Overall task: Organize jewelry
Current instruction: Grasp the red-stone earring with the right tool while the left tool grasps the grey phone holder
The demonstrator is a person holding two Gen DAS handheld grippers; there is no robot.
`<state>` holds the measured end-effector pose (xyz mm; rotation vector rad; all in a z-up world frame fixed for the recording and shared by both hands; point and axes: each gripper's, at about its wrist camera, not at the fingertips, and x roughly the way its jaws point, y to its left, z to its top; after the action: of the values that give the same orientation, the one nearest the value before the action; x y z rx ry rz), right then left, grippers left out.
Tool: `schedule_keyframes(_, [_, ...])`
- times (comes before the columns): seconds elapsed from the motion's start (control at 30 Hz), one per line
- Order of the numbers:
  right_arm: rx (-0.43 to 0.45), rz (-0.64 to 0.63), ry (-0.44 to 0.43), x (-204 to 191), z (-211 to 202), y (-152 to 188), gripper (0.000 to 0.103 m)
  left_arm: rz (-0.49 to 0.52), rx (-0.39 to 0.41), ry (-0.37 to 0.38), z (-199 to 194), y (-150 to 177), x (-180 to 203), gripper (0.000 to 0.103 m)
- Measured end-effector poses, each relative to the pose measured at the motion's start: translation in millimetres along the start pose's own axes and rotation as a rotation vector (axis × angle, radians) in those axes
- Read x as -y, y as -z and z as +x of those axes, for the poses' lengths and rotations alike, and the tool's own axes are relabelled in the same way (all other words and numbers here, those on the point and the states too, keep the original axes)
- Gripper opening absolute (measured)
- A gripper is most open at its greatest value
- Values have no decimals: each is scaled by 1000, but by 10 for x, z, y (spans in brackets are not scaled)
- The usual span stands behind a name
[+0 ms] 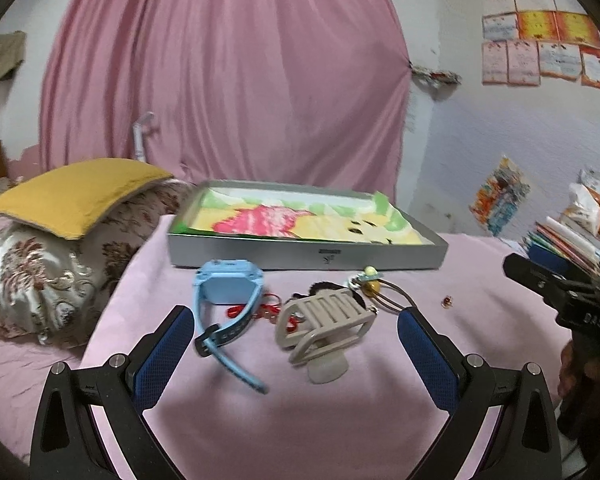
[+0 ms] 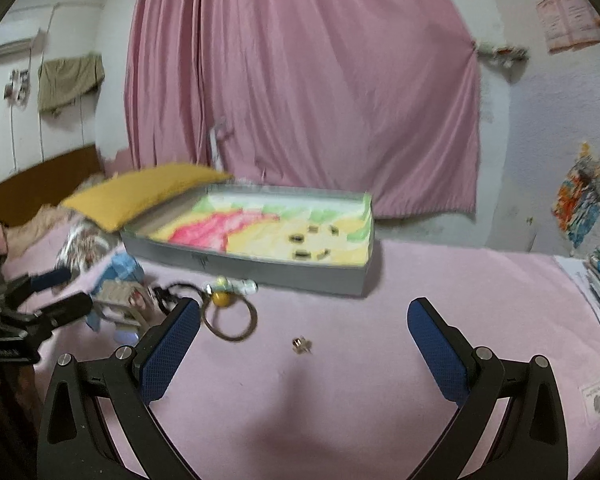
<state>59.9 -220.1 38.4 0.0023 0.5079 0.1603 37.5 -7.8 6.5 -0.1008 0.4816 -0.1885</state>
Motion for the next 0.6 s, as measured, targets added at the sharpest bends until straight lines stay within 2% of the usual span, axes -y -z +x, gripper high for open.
schedule_keyframes(0.07, [-65,5,-15,35,154,-7,91,23,-34,24,84,-43,19,99])
schedule_keyframes(0.1, [-97,8,-25,42,230,0,78,30,-49,33,111,-61,19,94])
schedule_keyframes(0.13, [-131,14,-35,52,304,20,70,36,-67,43,153,-74,18,92])
schedule_keyframes(0.2, [-184,33,-60,75,431,46,62,38,-102,62,228,-90,-3,88])
schedule_keyframes(0.27, [-222,55,-95,86,530,87,57,40,-135,85,284,-92,-20,82])
schedule_keyframes(0.47, [-296,46,-104,16,716,157,46,67,-213,144,452,-127,-35,72])
schedule_keyframes(0.53, [-323,41,-112,-11,779,173,41,75,-238,165,502,-131,-27,65])
schedule_keyframes(0.6, [-341,40,-114,-21,803,176,41,98,-269,188,562,-128,-3,61])
